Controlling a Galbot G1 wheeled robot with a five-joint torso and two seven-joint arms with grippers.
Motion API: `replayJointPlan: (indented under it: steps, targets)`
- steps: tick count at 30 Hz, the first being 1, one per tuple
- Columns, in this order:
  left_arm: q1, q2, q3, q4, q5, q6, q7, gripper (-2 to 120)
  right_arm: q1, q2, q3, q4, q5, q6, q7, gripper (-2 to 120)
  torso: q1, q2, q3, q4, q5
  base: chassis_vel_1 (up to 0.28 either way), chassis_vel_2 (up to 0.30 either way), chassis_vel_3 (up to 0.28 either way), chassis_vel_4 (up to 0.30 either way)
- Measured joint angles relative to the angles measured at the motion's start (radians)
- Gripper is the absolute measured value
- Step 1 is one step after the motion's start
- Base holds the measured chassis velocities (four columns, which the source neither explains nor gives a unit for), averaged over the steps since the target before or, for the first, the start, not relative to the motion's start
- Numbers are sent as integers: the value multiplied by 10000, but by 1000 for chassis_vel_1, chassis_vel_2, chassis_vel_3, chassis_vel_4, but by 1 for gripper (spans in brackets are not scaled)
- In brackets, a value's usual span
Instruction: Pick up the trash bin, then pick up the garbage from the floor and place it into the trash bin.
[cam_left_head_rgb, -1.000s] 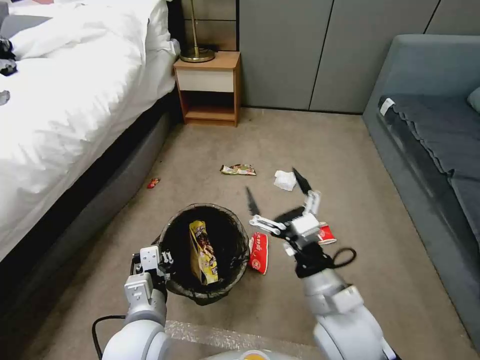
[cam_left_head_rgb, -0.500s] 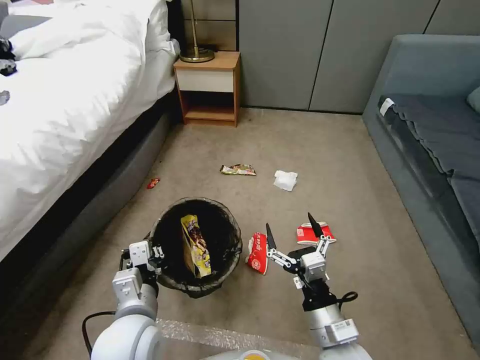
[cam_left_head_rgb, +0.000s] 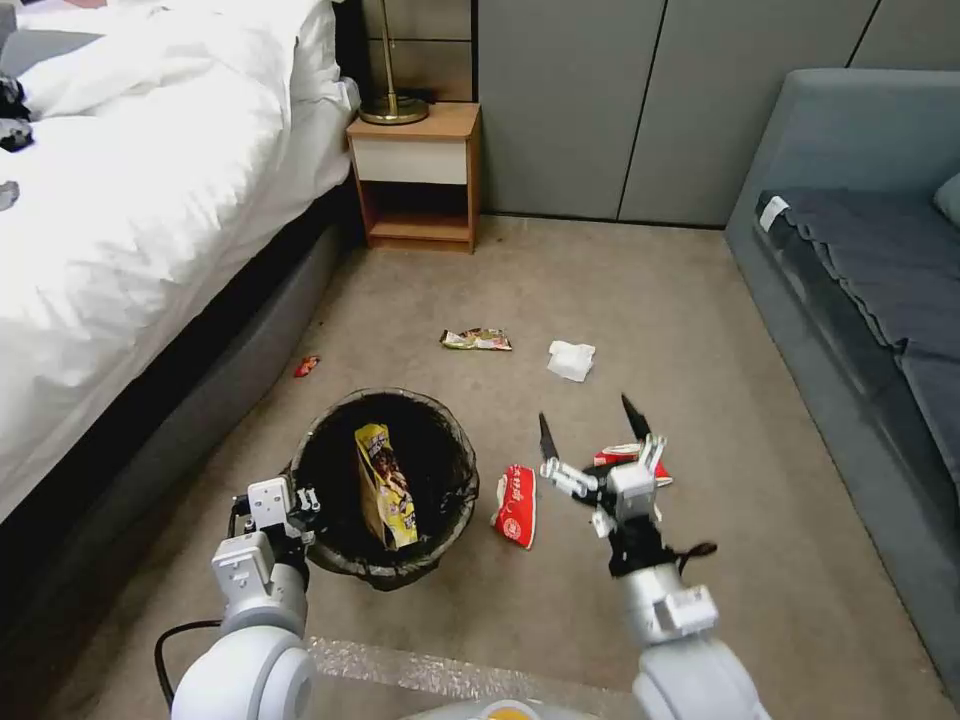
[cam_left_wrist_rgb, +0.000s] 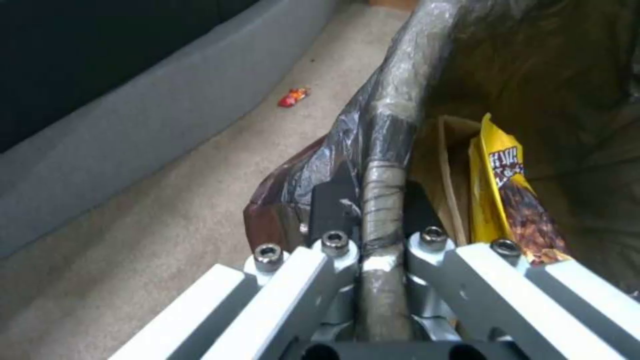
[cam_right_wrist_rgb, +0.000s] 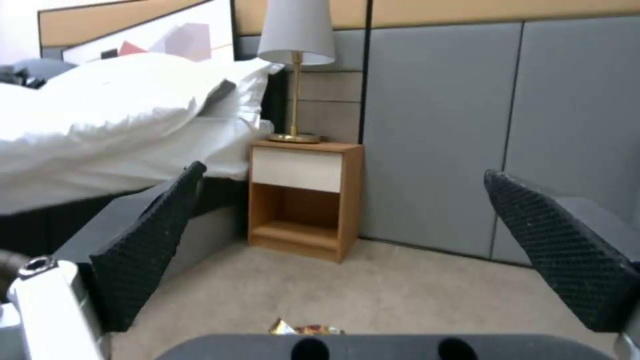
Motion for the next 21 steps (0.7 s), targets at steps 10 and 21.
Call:
replayJointPlan:
  steps: [10,21]
  targets:
    - [57,-146,-181,-86,-85,33,-15,0,4487,148,-2380,-4612,4708,-3976,1310,100,1,0,1,2,-2,0,0,0,0]
    - [-69,-230,-34,100,52,50,-12,0,6105,965,-3708,-8330,5239,-5151,791,100,1,0,2,0,-1,0,0,0,0]
